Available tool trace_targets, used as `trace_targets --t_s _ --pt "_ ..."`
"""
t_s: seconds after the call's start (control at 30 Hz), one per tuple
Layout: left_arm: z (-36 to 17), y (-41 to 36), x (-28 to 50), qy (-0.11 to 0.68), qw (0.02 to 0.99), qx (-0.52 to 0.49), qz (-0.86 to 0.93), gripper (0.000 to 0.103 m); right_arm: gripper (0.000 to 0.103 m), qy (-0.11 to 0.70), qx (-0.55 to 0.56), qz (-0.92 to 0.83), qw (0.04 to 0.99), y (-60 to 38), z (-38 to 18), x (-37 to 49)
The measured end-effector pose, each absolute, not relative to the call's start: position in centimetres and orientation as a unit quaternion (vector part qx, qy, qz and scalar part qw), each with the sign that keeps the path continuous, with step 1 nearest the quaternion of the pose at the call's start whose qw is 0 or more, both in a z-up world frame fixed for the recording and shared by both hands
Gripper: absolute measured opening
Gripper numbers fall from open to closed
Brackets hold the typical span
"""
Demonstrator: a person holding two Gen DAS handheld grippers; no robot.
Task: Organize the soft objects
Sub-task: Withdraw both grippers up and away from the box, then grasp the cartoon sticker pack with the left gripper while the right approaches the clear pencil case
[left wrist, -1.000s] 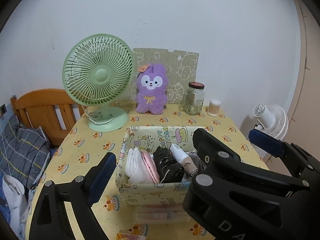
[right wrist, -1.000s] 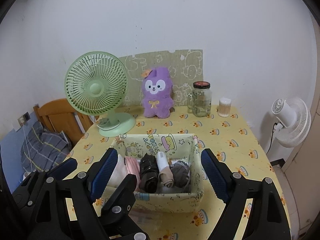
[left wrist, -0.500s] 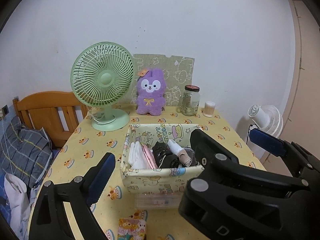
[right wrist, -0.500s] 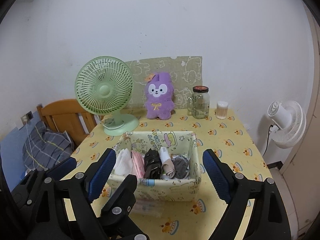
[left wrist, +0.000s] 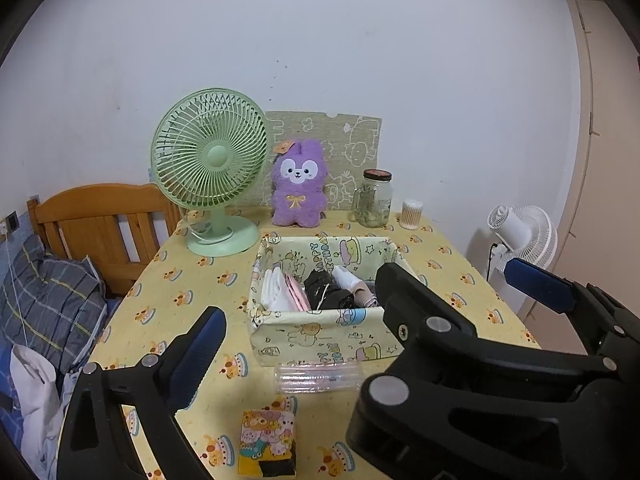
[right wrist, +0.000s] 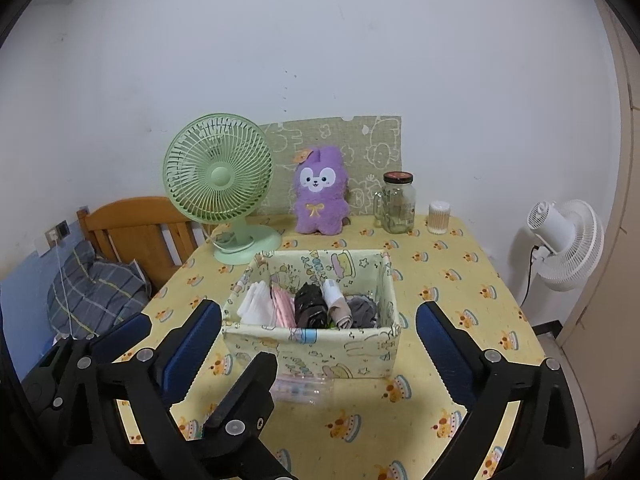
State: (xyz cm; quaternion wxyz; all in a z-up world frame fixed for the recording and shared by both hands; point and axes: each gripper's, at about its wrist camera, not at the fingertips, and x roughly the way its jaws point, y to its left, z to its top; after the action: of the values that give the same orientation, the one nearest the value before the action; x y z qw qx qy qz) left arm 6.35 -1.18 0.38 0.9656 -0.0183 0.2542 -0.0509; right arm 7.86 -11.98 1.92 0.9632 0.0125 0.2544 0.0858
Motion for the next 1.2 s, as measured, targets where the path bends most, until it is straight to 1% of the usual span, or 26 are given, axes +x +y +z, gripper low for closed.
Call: trace_targets --t_s 0.23,0.53,0.93,1.2 --pt "0.0 -1.3 5.6 0.25 0.967 -0.01 -0.051 0.101 0.103 0.251 0.017 0.078 0.965 -12.0 1.5 6.8" --pt "-1.6 -1.0 5.4 0.257 0.965 -0.012 -0.049 0.101 0.103 0.253 0.021 0.074 0.964 -11.9 0.0 6.4" --pt "-6.4 0.1 6.0 0.301 0.953 -0.019 -0.027 0.101 0.103 0.291 0.02 0.088 0.952 -10.7 -4.8 7.5" --pt "-8.8 0.6 6.2 0.316 0.948 -0.025 -0.014 0.101 0.103 0.311 0.018 0.085 0.947 -10.1 -7.6 8.2"
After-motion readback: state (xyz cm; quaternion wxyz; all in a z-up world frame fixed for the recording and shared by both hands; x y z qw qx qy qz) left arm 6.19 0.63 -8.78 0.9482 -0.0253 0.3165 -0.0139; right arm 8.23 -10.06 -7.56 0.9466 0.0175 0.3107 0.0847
